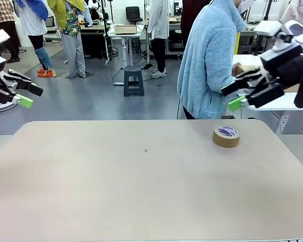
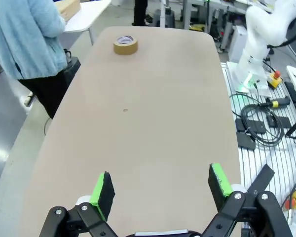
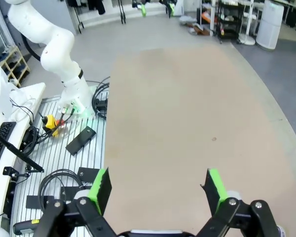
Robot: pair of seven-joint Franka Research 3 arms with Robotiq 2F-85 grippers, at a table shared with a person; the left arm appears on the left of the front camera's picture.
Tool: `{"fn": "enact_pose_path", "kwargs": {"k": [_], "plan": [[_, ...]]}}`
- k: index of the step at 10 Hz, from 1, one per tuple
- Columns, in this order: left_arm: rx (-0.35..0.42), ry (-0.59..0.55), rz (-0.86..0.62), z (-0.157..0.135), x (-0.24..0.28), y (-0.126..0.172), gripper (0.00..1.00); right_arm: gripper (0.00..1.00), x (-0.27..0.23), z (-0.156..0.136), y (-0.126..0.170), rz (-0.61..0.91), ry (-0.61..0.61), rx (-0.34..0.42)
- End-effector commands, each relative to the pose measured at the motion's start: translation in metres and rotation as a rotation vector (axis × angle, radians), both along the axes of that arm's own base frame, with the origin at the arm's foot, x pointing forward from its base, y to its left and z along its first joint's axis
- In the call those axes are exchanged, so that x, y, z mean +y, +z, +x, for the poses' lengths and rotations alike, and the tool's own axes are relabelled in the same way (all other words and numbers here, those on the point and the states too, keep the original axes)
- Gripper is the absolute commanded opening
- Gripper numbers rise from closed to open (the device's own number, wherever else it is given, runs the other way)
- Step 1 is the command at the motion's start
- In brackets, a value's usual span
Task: Wrap the clocks to prevent damage.
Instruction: After the human seals the box with tape, release both hands from the side flaps of the Package Box.
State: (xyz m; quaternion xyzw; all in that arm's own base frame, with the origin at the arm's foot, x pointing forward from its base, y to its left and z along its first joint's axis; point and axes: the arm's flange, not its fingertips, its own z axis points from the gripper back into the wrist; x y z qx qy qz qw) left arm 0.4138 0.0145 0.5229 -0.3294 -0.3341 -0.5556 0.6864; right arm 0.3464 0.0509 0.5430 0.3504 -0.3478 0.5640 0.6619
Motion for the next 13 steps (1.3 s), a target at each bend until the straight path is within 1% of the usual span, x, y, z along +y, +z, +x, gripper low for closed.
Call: {"fn": "enact_pose_path", "kwargs": {"k": [1, 2, 3, 4, 6, 7, 8, 13], "plan": [[0.028, 0.062, -0.067, 0.008, 0.006, -0.013, 1.00, 1.00, -0.023, 0.002, -0.011, 0.111, 0.009, 0.003], [0.036, 0.089, -0.067, 0.009, 0.011, -0.024, 1.00, 1.00, -0.038, 0.002, -0.016, 0.156, -0.051, 0.010], [0.006, 0.161, -0.077, 0.009, 0.016, -0.030, 1.00, 1.00, -0.046, 0.001, -0.020, 0.166, -0.102, 0.017], [-0.019, 0.184, -0.090, 0.009, 0.018, -0.030, 1.00, 1.00, -0.048, 0.001, -0.022, 0.166, -0.100, 0.017], [-0.033, 0.172, -0.083, 0.007, 0.016, -0.028, 1.00, 1.00, -0.048, 0.003, -0.027, 0.159, -0.091, 0.043], [-0.045, 0.119, -0.074, 0.007, 0.014, -0.025, 1.00, 1.00, -0.046, 0.007, -0.031, 0.130, -0.108, 0.094], [0.006, 0.175, -0.076, 0.013, 0.024, -0.028, 1.00, 1.00, -0.056, 0.002, -0.022, 0.146, -0.111, 0.044], [0.006, 0.175, -0.076, 0.013, 0.024, -0.028, 1.00, 1.00, -0.056, 0.002, -0.022, 0.146, -0.111, 0.044]]}}
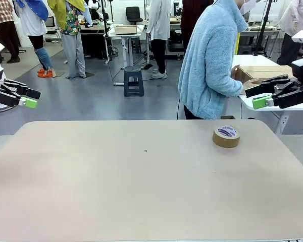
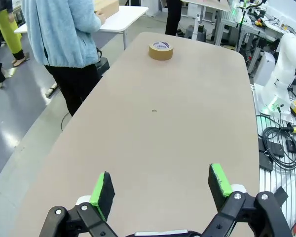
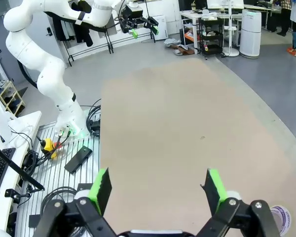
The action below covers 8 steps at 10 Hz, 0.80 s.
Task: Wrap the clocks to prevent damage.
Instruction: After the human seals the box with tape, release both hands from the side flaps of the Package Box.
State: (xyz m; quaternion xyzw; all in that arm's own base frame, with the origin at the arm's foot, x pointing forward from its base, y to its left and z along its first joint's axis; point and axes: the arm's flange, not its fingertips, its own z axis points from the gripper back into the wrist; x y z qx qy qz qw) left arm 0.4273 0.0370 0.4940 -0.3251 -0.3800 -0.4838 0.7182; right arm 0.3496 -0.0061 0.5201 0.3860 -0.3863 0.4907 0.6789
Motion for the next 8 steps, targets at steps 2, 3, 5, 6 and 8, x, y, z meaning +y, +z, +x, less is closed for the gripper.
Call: {"fn": "enact_pose_path", "kwargs": {"k": [2, 3, 5, 6, 8], "plan": [[0.005, 0.007, -0.004, -0.0003, 0.0011, 0.0010, 1.00, 1.00, 0.0010, -0.0008, 0.0010, 0.015, 0.007, -0.010], [0.005, 0.007, -0.004, -0.0003, 0.0011, 0.0010, 1.00, 1.00, 0.0010, -0.0008, 0.0010, 0.015, 0.007, -0.010], [0.005, 0.007, -0.004, -0.0003, 0.0011, 0.0010, 1.00, 1.00, 0.0010, -0.0008, 0.0010, 0.015, 0.007, -0.010], [0.005, 0.007, -0.004, -0.0003, 0.0011, 0.0010, 1.00, 1.00, 0.0010, -0.0008, 0.0010, 0.015, 0.007, -0.010], [0.005, 0.007, -0.004, -0.0003, 0.0011, 0.0010, 1.00, 1.00, 0.0010, -0.0008, 0.0010, 0.015, 0.007, -0.010]]}}
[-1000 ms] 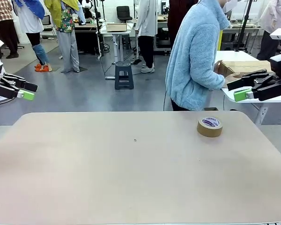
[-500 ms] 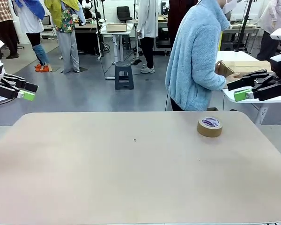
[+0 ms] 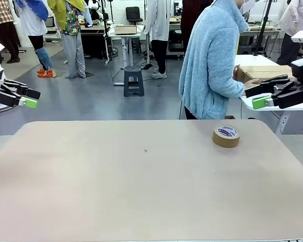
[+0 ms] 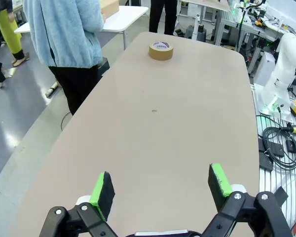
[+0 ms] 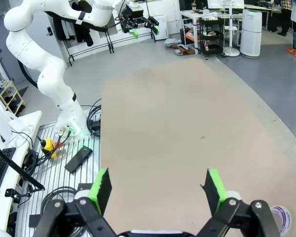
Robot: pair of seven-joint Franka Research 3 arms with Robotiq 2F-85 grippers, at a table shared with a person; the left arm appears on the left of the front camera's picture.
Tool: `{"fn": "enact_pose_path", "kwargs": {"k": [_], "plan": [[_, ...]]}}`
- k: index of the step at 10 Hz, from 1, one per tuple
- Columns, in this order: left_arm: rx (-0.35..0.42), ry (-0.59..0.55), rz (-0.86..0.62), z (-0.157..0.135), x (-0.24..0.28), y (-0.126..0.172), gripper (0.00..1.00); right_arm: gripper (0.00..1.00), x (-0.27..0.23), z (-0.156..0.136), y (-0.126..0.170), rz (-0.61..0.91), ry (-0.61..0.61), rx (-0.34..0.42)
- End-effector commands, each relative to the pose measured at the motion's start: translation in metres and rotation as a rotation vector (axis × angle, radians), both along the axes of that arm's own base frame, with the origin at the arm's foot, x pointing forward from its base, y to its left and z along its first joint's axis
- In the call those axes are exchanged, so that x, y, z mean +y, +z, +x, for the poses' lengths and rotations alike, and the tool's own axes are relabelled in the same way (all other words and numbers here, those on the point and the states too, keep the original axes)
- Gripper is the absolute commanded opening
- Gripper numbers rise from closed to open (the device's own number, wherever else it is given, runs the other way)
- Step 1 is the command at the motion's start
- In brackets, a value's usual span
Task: Wrap the clocks to prevent damage.
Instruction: After the human seals the box with tape, release both hands from the side flaps of the Package Box.
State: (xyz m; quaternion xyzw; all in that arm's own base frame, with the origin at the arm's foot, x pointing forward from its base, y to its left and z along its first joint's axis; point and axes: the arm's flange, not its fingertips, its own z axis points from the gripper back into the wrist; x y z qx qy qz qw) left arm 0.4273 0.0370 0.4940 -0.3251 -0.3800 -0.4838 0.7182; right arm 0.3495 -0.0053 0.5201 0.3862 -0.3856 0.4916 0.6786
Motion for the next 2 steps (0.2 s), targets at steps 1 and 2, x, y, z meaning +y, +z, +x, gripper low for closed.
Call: {"fn": "enact_pose_path", "kwargs": {"k": [1, 2], "plan": [[0.005, 0.007, -0.004, -0.0003, 0.0011, 0.0010, 1.00, 1.00, 0.0002, -0.0007, 0.0010, 0.016, 0.004, -0.010], [0.005, 0.007, -0.004, -0.0003, 0.0011, 0.0010, 1.00, 1.00, 0.0002, -0.0007, 0.0010, 0.016, 0.004, -0.010]]}}
